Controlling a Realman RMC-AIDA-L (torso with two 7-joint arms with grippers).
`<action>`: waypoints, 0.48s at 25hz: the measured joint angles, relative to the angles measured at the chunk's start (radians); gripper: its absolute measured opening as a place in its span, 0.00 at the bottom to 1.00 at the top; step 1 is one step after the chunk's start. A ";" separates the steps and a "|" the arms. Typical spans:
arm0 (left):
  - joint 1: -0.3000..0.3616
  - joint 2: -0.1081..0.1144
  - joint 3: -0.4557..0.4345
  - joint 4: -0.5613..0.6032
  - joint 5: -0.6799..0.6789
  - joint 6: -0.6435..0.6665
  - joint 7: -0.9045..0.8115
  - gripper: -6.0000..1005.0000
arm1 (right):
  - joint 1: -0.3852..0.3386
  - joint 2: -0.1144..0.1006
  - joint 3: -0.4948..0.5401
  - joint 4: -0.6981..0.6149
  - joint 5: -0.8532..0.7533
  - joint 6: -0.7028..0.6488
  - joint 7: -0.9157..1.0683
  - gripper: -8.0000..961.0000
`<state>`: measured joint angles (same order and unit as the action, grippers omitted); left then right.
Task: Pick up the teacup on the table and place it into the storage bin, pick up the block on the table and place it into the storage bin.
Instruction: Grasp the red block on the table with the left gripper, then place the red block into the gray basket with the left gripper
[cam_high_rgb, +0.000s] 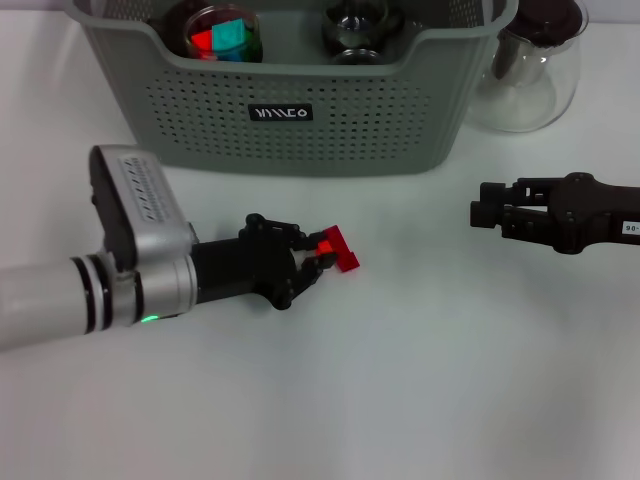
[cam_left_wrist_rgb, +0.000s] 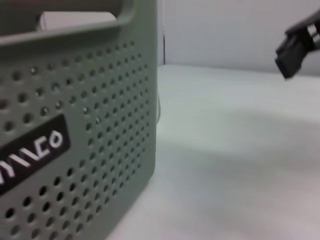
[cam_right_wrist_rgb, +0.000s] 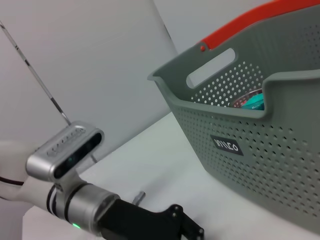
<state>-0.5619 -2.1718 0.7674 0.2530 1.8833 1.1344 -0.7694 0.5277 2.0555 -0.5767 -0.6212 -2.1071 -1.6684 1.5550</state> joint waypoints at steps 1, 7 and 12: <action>0.009 0.003 0.003 0.020 0.004 0.027 -0.038 0.19 | 0.000 0.000 0.000 0.000 0.000 0.000 0.000 0.45; 0.124 0.009 0.009 0.316 0.054 0.374 -0.307 0.21 | 0.000 0.000 0.000 -0.002 0.001 -0.001 0.000 0.45; 0.121 0.031 -0.139 0.571 -0.054 0.711 -0.603 0.22 | 0.008 0.000 0.000 -0.002 0.001 0.001 -0.001 0.45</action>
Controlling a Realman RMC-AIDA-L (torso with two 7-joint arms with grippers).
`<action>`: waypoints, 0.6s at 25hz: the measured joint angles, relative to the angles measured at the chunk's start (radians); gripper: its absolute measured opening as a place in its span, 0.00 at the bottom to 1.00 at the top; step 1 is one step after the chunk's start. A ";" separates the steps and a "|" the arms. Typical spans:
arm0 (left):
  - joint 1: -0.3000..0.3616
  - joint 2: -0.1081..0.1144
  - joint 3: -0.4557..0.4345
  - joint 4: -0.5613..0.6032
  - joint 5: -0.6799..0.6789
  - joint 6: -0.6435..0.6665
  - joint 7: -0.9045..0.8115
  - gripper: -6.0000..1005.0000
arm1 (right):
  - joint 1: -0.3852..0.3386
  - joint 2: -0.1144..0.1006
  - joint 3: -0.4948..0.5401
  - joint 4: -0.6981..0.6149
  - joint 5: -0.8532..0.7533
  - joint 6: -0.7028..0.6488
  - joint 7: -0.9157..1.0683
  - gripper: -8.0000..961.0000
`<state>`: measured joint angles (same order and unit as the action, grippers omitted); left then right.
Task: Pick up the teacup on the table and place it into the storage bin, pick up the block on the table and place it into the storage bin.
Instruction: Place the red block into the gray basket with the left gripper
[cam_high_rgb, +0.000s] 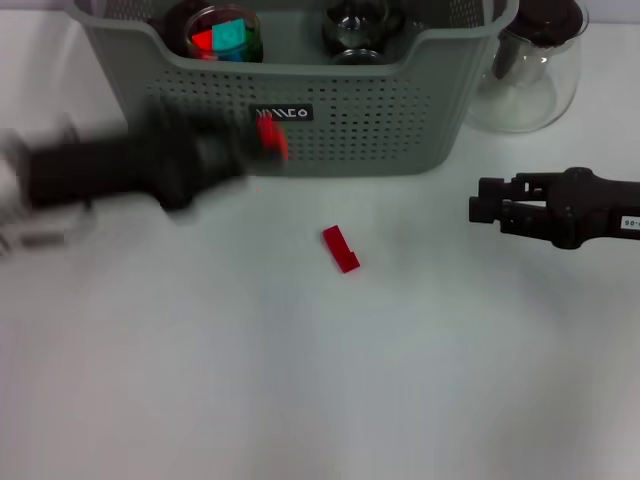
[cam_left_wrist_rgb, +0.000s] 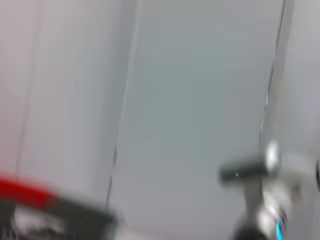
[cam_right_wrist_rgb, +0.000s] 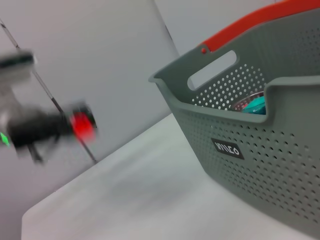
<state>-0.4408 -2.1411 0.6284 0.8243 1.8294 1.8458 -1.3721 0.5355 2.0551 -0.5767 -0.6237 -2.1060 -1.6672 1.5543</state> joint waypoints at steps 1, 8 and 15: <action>-0.019 0.007 -0.029 0.030 -0.027 0.021 -0.071 0.22 | 0.001 -0.001 0.000 0.000 0.000 0.001 -0.001 0.45; -0.234 0.141 -0.041 0.159 0.010 -0.232 -0.520 0.25 | 0.006 0.000 -0.002 0.001 0.000 -0.001 -0.007 0.45; -0.441 0.213 0.102 0.150 0.479 -0.504 -0.837 0.27 | 0.008 0.000 -0.001 0.000 0.000 -0.002 -0.007 0.45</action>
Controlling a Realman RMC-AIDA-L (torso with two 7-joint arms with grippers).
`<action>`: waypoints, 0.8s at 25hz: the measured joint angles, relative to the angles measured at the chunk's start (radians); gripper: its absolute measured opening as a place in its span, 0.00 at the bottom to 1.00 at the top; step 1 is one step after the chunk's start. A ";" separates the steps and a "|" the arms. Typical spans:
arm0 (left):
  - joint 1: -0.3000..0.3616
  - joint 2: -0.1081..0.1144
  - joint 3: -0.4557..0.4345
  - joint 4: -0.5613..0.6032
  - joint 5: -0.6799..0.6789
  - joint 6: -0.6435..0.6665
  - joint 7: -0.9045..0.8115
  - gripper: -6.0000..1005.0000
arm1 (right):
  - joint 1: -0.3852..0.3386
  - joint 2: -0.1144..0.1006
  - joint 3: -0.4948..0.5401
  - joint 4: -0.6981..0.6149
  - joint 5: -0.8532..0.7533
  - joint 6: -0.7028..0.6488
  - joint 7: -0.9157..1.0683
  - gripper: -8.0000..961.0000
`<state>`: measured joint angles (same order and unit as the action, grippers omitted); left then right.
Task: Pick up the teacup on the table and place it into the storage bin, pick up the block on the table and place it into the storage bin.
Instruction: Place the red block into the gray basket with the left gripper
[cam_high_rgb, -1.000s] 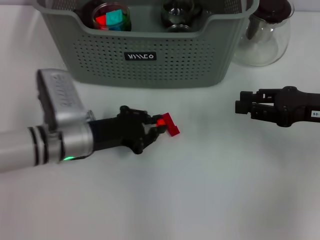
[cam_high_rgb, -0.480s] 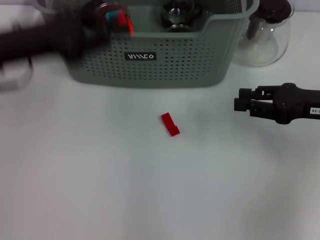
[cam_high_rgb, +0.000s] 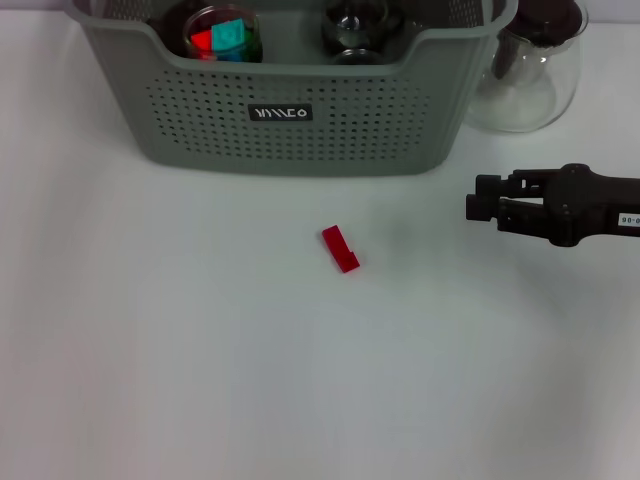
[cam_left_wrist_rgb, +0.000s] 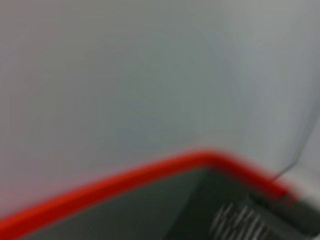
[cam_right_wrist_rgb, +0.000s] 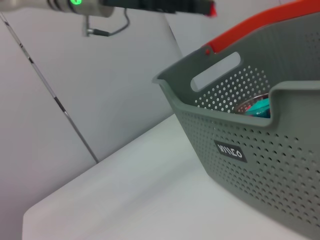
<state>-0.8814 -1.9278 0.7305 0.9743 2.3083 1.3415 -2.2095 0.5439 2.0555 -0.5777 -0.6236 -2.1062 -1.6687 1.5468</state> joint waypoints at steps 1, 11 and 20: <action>-0.015 -0.005 0.032 -0.002 0.047 -0.023 -0.032 0.27 | 0.004 0.000 -0.001 -0.001 0.000 0.001 0.000 0.45; -0.094 -0.076 0.207 -0.040 0.347 -0.177 -0.239 0.30 | 0.008 0.002 -0.007 0.001 0.000 0.007 -0.002 0.45; -0.094 -0.082 0.194 -0.025 0.346 -0.205 -0.263 0.40 | 0.006 0.002 -0.007 0.001 -0.001 0.008 -0.002 0.45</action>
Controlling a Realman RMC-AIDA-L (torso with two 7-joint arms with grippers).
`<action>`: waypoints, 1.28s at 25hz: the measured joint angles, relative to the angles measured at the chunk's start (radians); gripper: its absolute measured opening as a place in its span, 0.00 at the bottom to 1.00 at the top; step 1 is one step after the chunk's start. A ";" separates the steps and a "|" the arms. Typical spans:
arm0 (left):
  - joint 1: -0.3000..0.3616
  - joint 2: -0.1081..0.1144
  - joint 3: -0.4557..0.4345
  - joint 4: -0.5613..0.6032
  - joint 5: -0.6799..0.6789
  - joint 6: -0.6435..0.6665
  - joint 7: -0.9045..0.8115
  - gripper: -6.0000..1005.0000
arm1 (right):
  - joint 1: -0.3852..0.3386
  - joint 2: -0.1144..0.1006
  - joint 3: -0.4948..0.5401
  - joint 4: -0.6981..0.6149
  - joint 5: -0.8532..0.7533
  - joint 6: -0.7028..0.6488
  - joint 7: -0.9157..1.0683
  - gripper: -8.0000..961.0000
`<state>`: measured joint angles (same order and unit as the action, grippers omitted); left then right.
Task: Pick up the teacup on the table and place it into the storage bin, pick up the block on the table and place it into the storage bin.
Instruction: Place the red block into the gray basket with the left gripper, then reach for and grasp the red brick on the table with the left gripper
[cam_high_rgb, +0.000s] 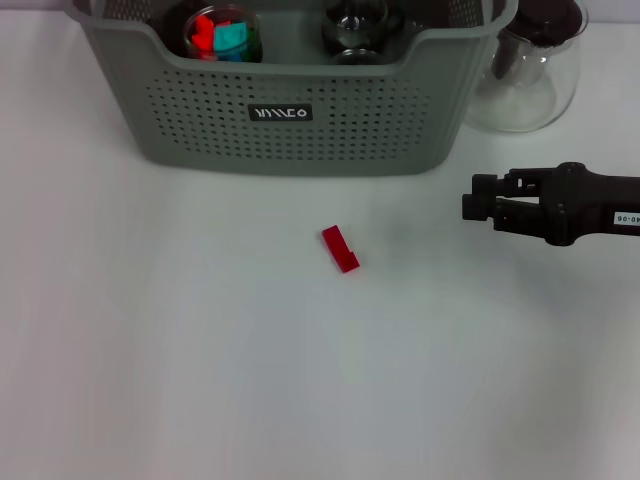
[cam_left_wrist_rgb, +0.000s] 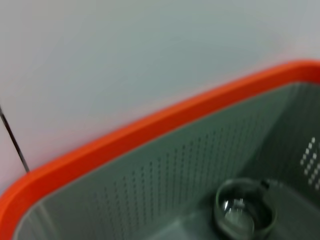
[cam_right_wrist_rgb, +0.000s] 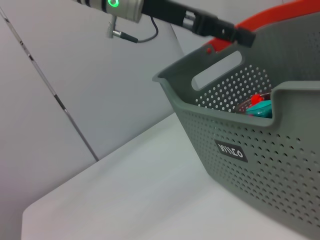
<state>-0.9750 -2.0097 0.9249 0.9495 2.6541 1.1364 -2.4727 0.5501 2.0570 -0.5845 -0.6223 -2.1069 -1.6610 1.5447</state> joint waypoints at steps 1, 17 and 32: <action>0.011 -0.006 -0.008 0.021 -0.016 -0.001 0.005 0.42 | 0.001 0.000 0.000 0.000 -0.001 0.000 0.000 0.45; 0.634 -0.158 -0.243 0.208 -0.946 0.571 0.995 0.51 | -0.007 -0.003 0.011 -0.001 0.001 0.001 0.002 0.45; 0.488 -0.164 -0.195 -0.521 -0.702 0.237 1.621 0.62 | -0.005 -0.007 0.015 0.001 0.000 -0.004 0.024 0.45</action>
<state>-0.4873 -2.1732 0.7296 0.4283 1.9524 1.3738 -0.8520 0.5448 2.0498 -0.5691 -0.6214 -2.1066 -1.6647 1.5690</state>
